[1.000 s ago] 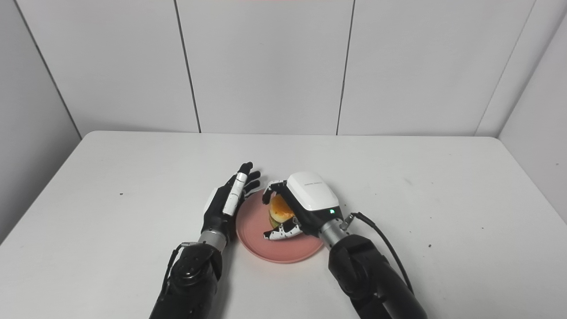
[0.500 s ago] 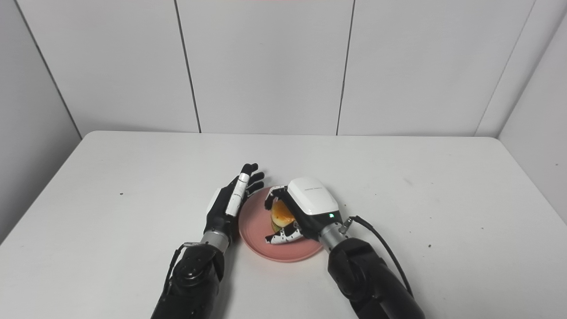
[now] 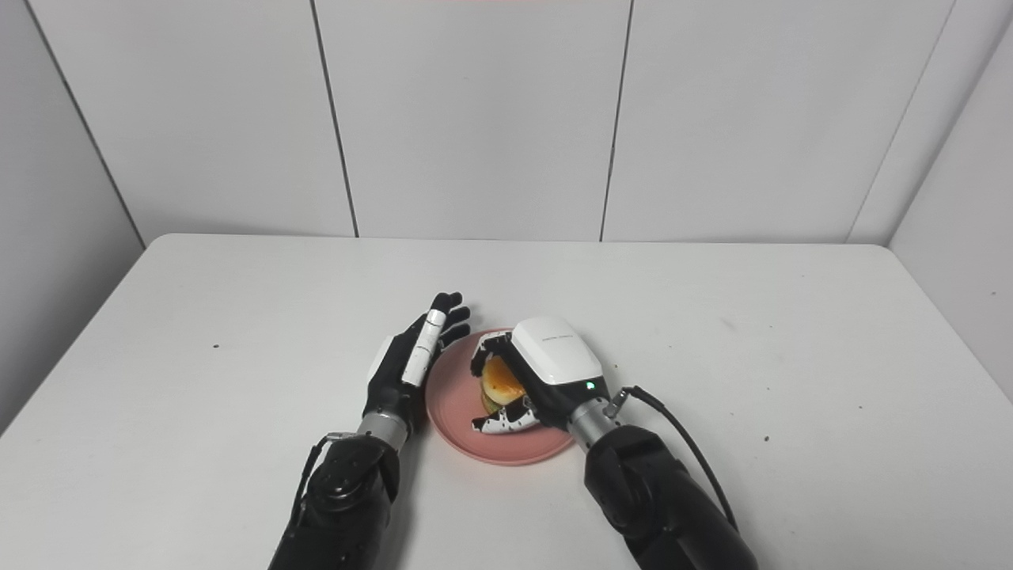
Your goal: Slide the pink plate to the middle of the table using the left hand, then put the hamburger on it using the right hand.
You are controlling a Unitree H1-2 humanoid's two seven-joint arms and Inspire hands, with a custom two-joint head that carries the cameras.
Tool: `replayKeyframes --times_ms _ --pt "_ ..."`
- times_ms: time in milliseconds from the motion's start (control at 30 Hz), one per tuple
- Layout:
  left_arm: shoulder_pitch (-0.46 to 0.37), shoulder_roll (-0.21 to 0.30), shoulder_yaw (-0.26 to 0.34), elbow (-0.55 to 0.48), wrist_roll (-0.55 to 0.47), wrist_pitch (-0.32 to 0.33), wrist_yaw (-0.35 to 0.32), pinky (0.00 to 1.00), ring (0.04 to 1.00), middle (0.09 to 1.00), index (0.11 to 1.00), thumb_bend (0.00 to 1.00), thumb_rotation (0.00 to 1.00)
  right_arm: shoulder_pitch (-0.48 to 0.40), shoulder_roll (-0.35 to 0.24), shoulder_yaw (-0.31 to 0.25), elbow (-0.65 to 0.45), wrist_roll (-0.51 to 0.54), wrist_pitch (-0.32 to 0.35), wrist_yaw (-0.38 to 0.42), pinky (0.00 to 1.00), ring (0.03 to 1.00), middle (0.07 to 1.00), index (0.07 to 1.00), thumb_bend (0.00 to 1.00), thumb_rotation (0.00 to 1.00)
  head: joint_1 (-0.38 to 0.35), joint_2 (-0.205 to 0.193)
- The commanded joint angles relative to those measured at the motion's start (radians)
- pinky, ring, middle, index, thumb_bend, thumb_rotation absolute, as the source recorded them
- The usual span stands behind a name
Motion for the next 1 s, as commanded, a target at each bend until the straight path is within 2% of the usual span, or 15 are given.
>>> replayKeyframes --times_ms 0,33,100,133,300,567,800,967 --pt "-0.019 -0.006 -0.012 -0.008 0.0 0.004 -0.02 0.79 0.886 0.87 0.821 0.86 0.86 -0.024 -0.004 -0.003 -0.029 0.004 -0.007 0.019 0.42 0.525 0.601 0.495 0.51 0.17 0.0 0.0" --pt "-0.019 -0.006 -0.012 -0.009 -0.001 0.005 -0.021 0.8 0.893 0.877 0.824 0.86 0.86 -0.023 -0.005 -0.003 -0.031 0.005 -0.006 0.024 0.44 0.553 0.628 0.569 0.66 0.36 0.0 0.0" --pt "-0.02 -0.005 -0.015 -0.01 0.003 0.005 -0.021 0.81 0.898 0.883 0.827 0.86 0.86 -0.021 -0.008 -0.005 -0.037 0.008 -0.004 0.038 0.46 0.574 0.648 0.613 0.75 0.48 0.0 0.0" --pt "-0.021 -0.004 -0.017 -0.009 0.006 0.003 -0.02 0.82 0.9 0.884 0.827 0.86 0.87 -0.021 -0.008 -0.007 -0.039 0.01 -0.003 0.044 0.47 0.584 0.658 0.623 0.78 0.5 0.0 0.0" --pt "-0.025 -0.003 -0.019 -0.008 0.01 0.006 -0.017 0.86 0.899 0.884 0.825 0.85 0.87 -0.019 -0.011 -0.012 -0.049 0.01 -0.001 0.066 0.51 0.623 0.683 0.642 0.83 0.56 -0.001 0.001" --pt "-0.028 -0.001 -0.023 -0.014 0.014 0.015 -0.014 0.87 0.879 0.873 0.819 0.85 0.87 -0.021 -0.015 -0.017 -0.05 0.021 -0.011 0.079 0.58 0.677 0.715 0.678 0.84 0.61 0.0 0.001" --pt "-0.031 -0.001 -0.024 -0.008 0.013 0.009 -0.015 0.88 0.876 0.88 0.821 0.85 0.86 -0.02 -0.02 -0.02 -0.051 0.021 -0.023 0.074 0.64 0.726 0.748 0.679 0.85 0.6 -0.002 0.002" --pt "-0.032 -0.004 -0.021 -0.006 0.007 0.01 -0.016 0.89 0.883 0.891 0.821 0.86 0.86 -0.025 -0.02 -0.02 -0.05 0.017 -0.034 0.057 0.63 0.73 0.752 0.674 0.85 0.61 -0.002 0.002"
